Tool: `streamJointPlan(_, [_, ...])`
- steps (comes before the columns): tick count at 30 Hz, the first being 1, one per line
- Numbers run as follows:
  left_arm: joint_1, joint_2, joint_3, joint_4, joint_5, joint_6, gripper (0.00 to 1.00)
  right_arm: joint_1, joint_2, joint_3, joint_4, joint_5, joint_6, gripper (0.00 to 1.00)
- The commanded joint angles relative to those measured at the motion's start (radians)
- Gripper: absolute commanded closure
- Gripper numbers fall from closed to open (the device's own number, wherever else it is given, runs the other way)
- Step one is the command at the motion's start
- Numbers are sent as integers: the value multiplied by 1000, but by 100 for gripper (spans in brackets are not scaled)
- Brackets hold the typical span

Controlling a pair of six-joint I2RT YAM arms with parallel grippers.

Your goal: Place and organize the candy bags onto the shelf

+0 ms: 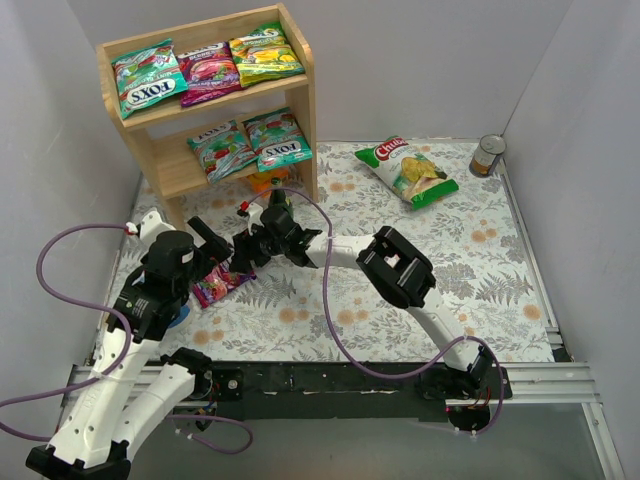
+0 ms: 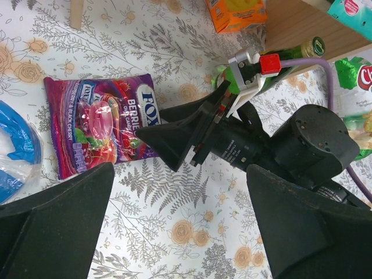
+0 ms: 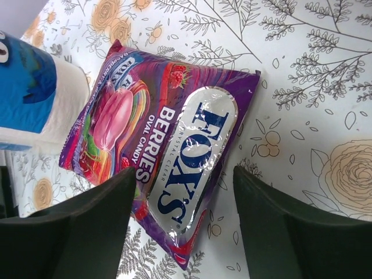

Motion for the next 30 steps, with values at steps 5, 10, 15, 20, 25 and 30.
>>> streamJointPlan(5, [2,9,70,-19,-17,20,2,-10,54,25,-30,-118,115,58])
streamJointPlan(10, [2,2,99,-13,10,48,2,-18,45,26,-25,-150,127,79])
streamJointPlan(15, [2,-1,119,-18,19,68,2,-36,27,2,66,-267,198,99])
streamJointPlan(20, [2,-4,151,-24,12,79,2,-62,-44,-92,241,-342,342,99])
streamJointPlan(25, [2,-3,176,-31,0,85,2,-79,-190,-191,341,-304,379,99])
streamJointPlan(30, [2,-4,197,-38,-10,86,2,-93,-323,-245,374,-236,368,99])
